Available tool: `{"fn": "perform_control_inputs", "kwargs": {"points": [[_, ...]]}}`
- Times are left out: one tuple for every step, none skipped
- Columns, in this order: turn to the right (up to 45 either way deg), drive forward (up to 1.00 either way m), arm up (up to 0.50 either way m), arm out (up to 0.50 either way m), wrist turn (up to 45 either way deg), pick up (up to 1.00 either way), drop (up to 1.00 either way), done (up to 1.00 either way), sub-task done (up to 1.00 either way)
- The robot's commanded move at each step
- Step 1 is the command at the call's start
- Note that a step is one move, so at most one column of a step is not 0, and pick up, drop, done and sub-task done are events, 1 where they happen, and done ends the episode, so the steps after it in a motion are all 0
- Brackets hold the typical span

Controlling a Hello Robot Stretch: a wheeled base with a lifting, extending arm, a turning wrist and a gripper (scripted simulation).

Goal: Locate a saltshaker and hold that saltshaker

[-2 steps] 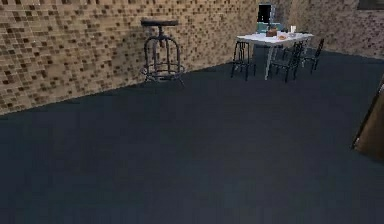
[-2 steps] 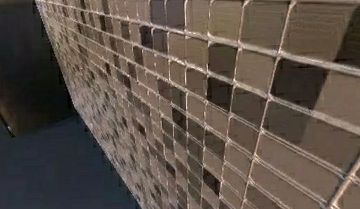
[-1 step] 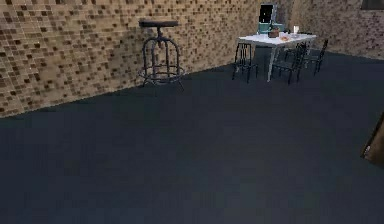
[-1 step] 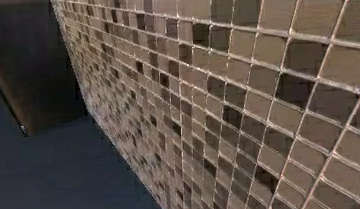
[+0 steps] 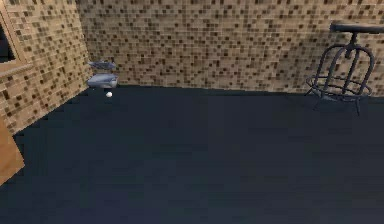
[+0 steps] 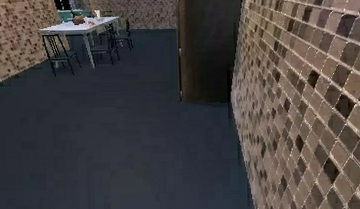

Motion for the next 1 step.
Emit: {"fn": "perform_control_inputs", "kwargs": {"points": [[-15.0,0.0,0.0,0.0,0.0,0.0,0.0,0.0,0.0]]}}
